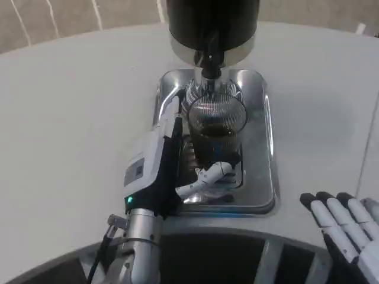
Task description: Grasp the cup under the faucet to collect the drink, then remove the cup.
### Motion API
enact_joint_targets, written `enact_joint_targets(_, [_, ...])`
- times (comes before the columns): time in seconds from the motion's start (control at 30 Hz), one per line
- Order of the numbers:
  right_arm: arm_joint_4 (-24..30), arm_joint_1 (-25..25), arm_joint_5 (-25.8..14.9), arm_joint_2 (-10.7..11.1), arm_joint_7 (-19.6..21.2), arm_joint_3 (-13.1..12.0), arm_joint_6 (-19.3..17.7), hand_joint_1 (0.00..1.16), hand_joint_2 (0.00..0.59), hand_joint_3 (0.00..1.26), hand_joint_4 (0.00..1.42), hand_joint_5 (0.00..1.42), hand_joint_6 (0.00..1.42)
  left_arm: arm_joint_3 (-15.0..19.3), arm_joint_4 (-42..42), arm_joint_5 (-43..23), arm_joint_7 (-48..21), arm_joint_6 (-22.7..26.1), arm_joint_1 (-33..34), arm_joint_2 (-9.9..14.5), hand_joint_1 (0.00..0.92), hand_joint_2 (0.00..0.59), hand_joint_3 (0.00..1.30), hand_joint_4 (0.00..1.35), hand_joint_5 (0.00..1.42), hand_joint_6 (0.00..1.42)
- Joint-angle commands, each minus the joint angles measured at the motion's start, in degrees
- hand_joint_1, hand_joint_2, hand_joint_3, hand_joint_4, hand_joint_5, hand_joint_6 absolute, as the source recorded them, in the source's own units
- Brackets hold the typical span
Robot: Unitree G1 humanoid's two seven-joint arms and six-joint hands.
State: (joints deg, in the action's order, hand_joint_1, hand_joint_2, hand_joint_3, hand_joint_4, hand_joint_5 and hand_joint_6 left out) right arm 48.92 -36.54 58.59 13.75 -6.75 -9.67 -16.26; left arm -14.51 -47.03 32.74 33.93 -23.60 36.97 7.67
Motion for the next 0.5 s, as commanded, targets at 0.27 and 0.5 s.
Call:
enact_joint_targets(0.27, [0.57,1.87,-1.50,0.84,-3.48,-0.68,1.93,0.62,0.351,0.00,0.00,0.00,0.00,-0.64,-6.02,-1.08,2.18,-3.51,3.29,-1.15,0.449,0.062,0.00,0.00,0.15,0.19])
enact_joint_targets(0.5, [0.59,3.54,-0.29,0.07,-5.26,1.02,3.53,0.62,0.348,0.00,0.00,0.00,0.00,-1.82,-8.43,-0.57,1.73,-5.52,4.63,-1.28,0.463,0.064,0.00,0.00,0.20,0.24])
